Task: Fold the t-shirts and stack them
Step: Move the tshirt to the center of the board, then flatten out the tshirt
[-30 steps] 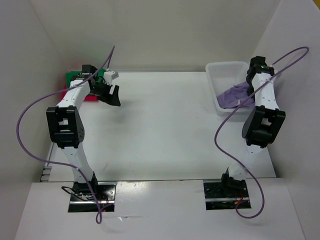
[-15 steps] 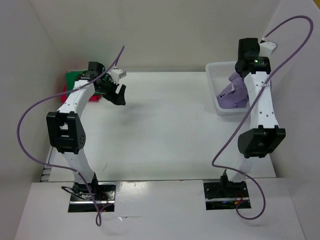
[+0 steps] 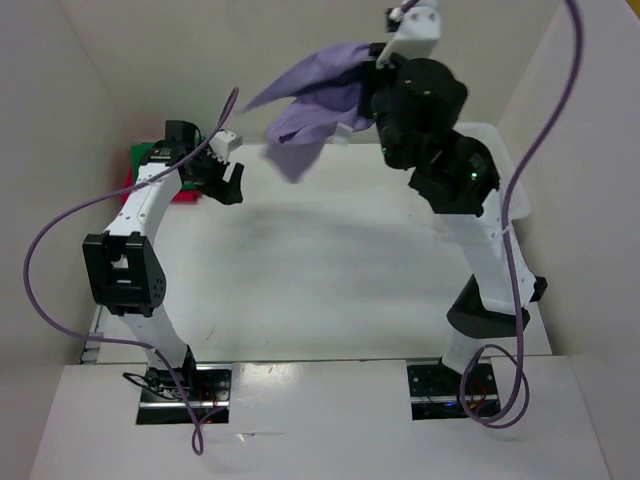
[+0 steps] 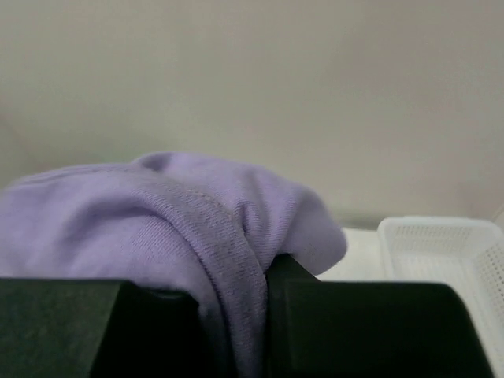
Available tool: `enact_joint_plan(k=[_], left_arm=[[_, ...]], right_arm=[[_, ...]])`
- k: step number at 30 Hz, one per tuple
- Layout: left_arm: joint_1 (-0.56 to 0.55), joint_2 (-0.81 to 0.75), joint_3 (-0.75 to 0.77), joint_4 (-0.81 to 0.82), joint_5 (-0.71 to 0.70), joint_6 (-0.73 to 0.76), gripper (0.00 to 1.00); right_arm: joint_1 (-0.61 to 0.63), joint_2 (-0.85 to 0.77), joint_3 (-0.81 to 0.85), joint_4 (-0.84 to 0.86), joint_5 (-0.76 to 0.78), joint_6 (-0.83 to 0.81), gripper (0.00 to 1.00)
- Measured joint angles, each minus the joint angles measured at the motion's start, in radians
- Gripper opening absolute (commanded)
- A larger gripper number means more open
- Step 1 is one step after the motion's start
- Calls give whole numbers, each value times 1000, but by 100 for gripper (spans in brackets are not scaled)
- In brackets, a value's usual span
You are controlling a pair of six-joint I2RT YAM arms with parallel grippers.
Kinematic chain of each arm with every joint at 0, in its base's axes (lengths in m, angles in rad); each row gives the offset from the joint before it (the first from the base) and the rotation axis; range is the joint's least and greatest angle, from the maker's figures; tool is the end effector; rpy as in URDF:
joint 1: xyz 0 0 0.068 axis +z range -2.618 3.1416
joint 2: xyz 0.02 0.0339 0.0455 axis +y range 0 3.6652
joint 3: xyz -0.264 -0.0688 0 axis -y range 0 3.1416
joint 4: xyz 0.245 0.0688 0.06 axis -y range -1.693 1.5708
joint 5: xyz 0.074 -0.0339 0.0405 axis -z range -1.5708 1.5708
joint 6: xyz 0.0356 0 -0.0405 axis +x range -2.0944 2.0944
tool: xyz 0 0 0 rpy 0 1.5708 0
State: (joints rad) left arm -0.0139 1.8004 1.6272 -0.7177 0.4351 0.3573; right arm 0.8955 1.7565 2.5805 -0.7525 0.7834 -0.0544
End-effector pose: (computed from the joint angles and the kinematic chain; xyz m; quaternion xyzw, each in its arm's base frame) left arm 0.3983 -0.0205 0.3048 0.2406 0.8915 -0.1449 0.3556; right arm 0.2010 0.2107 0.6006 -0.0395 0.6878 0.0387 0.7237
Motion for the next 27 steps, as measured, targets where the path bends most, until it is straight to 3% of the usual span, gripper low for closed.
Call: enact_joint_plan(k=[2, 3, 5, 8, 10, 13, 18, 21, 27], left_arm=[[25, -18, -7, 11, -7, -6, 89], [39, -26, -10, 17, -11, -16, 90], [70, -42, -11, 27, -16, -25, 92], [116, -61, -11, 45, -33, -40, 92], [140, -66, -11, 51, -50, -47, 92], [157, -67, -12, 57, -75, -48, 92], [154, -68, -12, 56, -97, -44, 93], [150, -69, -14, 46, -84, -24, 93], [69, -80, -111, 16, -70, 58, 93]], right_arm=[[-40, -3, 56, 12, 10, 0, 0], [-70, -12, 57, 19, 13, 7, 11], [-130, -27, 24, 26, 11, 24, 23], [-238, -23, -74, 3, -62, 101, 80], [-306, 20, -120, -41, -175, 151, 99], [-390, 160, -157, -119, -360, 207, 99], [-394, 320, -343, -223, -491, 284, 99], [-396, 279, -520, -202, -571, 320, 99], [-435, 43, -868, -121, -638, 372, 96]])
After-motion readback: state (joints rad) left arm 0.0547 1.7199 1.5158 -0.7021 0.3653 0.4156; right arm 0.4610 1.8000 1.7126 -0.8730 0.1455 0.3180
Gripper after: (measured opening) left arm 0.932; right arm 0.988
